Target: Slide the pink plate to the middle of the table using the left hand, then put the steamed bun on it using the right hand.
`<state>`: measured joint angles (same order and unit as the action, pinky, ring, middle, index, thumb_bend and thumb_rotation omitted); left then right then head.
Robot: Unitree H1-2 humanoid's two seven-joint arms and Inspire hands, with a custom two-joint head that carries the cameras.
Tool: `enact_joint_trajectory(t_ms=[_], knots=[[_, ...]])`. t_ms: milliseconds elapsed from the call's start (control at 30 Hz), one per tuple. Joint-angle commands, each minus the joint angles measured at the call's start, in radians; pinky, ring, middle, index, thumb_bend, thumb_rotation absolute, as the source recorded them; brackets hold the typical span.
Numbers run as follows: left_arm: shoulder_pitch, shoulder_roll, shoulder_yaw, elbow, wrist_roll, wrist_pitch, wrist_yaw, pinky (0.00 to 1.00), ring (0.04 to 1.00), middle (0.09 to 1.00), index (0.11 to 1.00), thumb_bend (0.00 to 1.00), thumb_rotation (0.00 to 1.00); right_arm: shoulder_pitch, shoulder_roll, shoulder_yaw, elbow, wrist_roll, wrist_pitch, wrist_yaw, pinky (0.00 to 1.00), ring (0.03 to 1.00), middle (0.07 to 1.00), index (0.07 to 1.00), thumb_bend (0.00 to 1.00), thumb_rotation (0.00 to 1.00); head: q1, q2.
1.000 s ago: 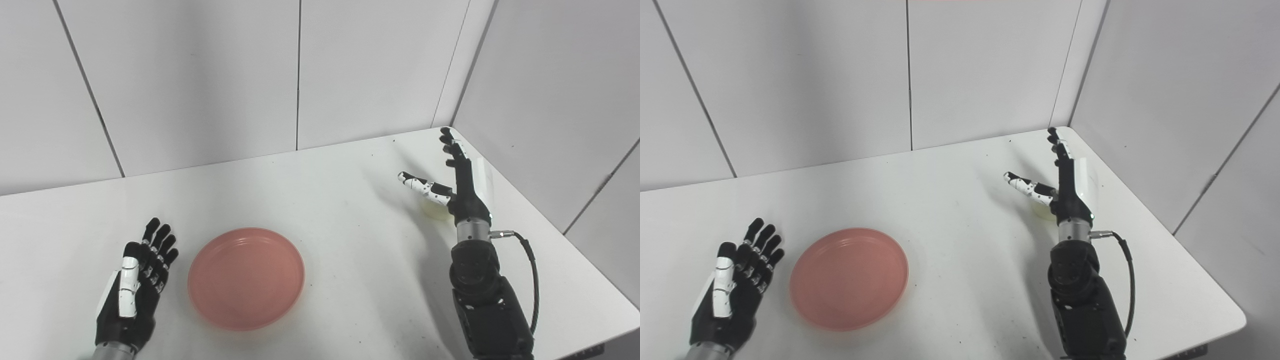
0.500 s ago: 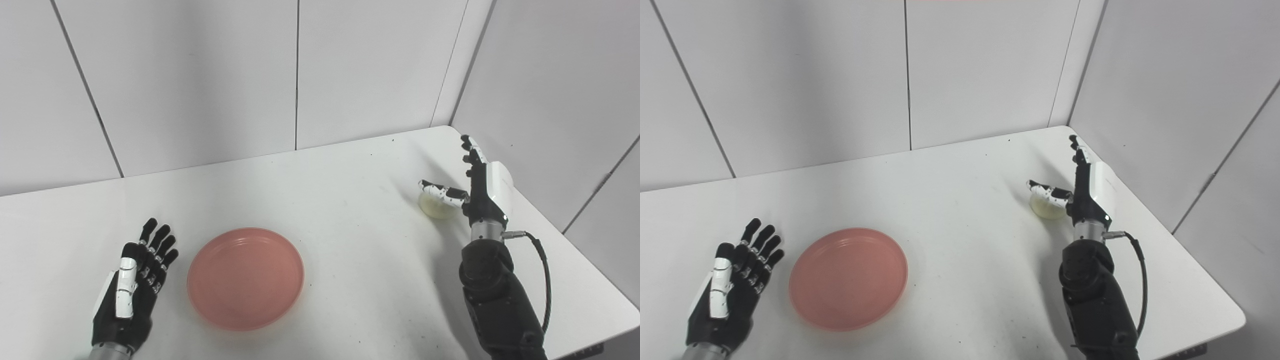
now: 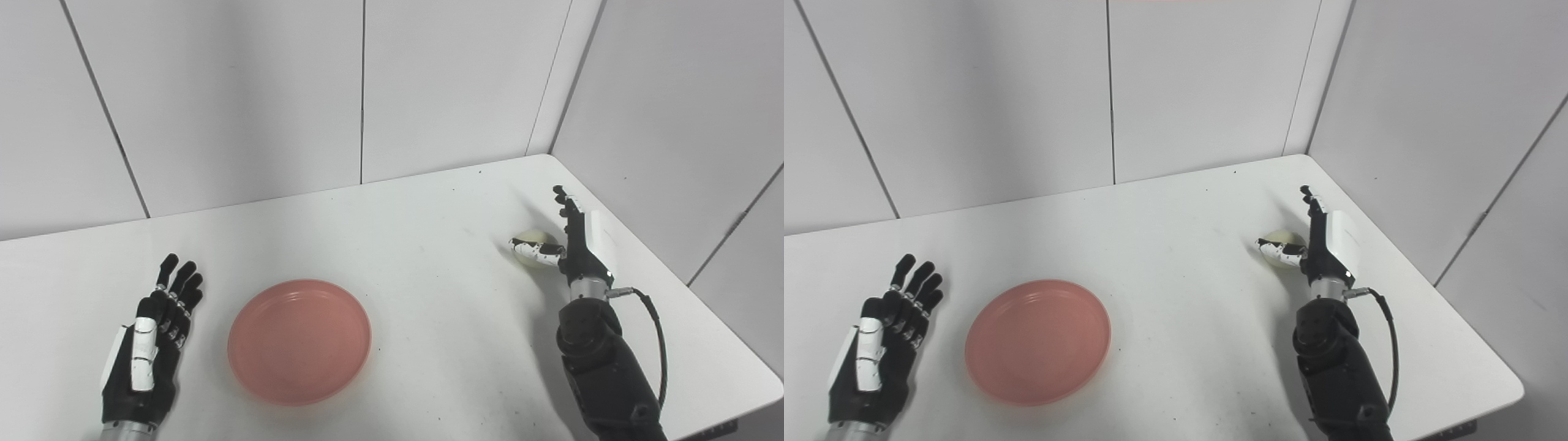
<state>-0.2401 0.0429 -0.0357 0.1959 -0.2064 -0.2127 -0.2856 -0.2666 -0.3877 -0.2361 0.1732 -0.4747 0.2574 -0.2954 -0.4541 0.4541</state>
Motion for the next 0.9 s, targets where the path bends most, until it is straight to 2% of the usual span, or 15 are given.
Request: enact_joint_trajectory(t_ms=[0, 133, 233, 367, 533, 667, 733, 767, 800, 833, 867], knots=[[0.011, 0.007, -0.006, 0.027, 0.003, -0.048, -0.022, 1.00, 0.971, 0.969, 0.974, 0.62, 0.97, -0.035, -0.032, -0.001, -0.013, 0.003, 0.014, -0.004, 0.67, 0.774, 0.818, 0.840, 0.69, 0.16, 0.000, 0.002], [0.010, 0.008, -0.011, 0.027, -0.004, -0.049, -0.024, 1.00, 0.963, 0.962, 0.964, 0.63, 0.95, -0.037, -0.037, 0.005, 0.001, 0.007, 0.022, 0.003, 0.65, 0.765, 0.808, 0.832, 0.70, 0.14, 0.000, 0.002], [0.010, 0.010, -0.013, 0.030, -0.001, -0.058, -0.023, 0.99, 0.961, 0.960, 0.961, 0.63, 0.94, -0.039, -0.042, 0.011, 0.003, 0.009, 0.056, 0.022, 0.65, 0.757, 0.806, 0.831, 0.71, 0.11, 0.000, 0.005], [0.012, 0.012, -0.015, 0.021, -0.004, -0.046, -0.023, 0.99, 0.959, 0.959, 0.962, 0.62, 0.93, -0.042, -0.057, 0.029, 0.005, 0.005, 0.107, 0.058, 0.62, 0.731, 0.812, 0.831, 0.72, 0.02, 0.000, 0.007], [0.012, 0.014, -0.017, 0.020, -0.009, -0.049, -0.026, 0.99, 0.959, 0.961, 0.967, 0.61, 0.95, -0.042, -0.071, 0.039, 0.014, 0.015, 0.130, 0.073, 0.62, 0.742, 0.810, 0.805, 0.73, 0.00, 0.000, 0.011], [0.014, 0.014, -0.020, 0.010, -0.001, -0.041, -0.020, 0.99, 0.962, 0.962, 0.967, 0.62, 0.95, -0.041, -0.081, 0.055, 0.028, -0.008, 0.133, 0.062, 0.55, 0.693, 0.772, 0.772, 0.71, 0.00, 0.001, 0.012], [0.014, 0.015, -0.019, 0.010, -0.003, -0.044, -0.021, 0.99, 0.963, 0.962, 0.966, 0.61, 0.95, -0.043, -0.078, 0.053, 0.025, -0.010, 0.148, 0.058, 0.47, 0.617, 0.737, 0.760, 0.69, 0.00, 0.002, 0.013], [0.014, 0.016, -0.019, 0.008, -0.003, -0.044, -0.021, 1.00, 0.963, 0.962, 0.967, 0.61, 0.96, -0.044, -0.075, 0.051, 0.019, -0.009, 0.158, 0.057, 0.33, 0.449, 0.609, 0.749, 0.63, 0.00, 0.002, 0.013], [0.013, 0.016, -0.019, 0.009, -0.003, -0.046, -0.022, 1.00, 0.964, 0.961, 0.967, 0.60, 0.96, -0.047, -0.071, 0.046, 0.018, -0.006, 0.161, 0.051, 0.22, 0.321, 0.517, 0.721, 0.58, 0.00, 0.002, 0.014], [0.013, 0.016, -0.019, 0.010, -0.004, -0.047, -0.021, 1.00, 0.964, 0.960, 0.965, 0.61, 0.95, -0.047, -0.069, 0.043, 0.016, -0.005, 0.162, 0.046, 0.18, 0.272, 0.485, 0.685, 0.56, 0.00, 0.003, 0.015], [0.013, 0.015, -0.019, 0.010, -0.004, -0.046, -0.020, 1.00, 0.964, 0.960, 0.965, 0.61, 0.95, -0.048, -0.071, 0.041, 0.027, -0.001, 0.150, 0.037, 0.18, 0.272, 0.485, 0.685, 0.56, 0.00, 0.003, 0.015]])
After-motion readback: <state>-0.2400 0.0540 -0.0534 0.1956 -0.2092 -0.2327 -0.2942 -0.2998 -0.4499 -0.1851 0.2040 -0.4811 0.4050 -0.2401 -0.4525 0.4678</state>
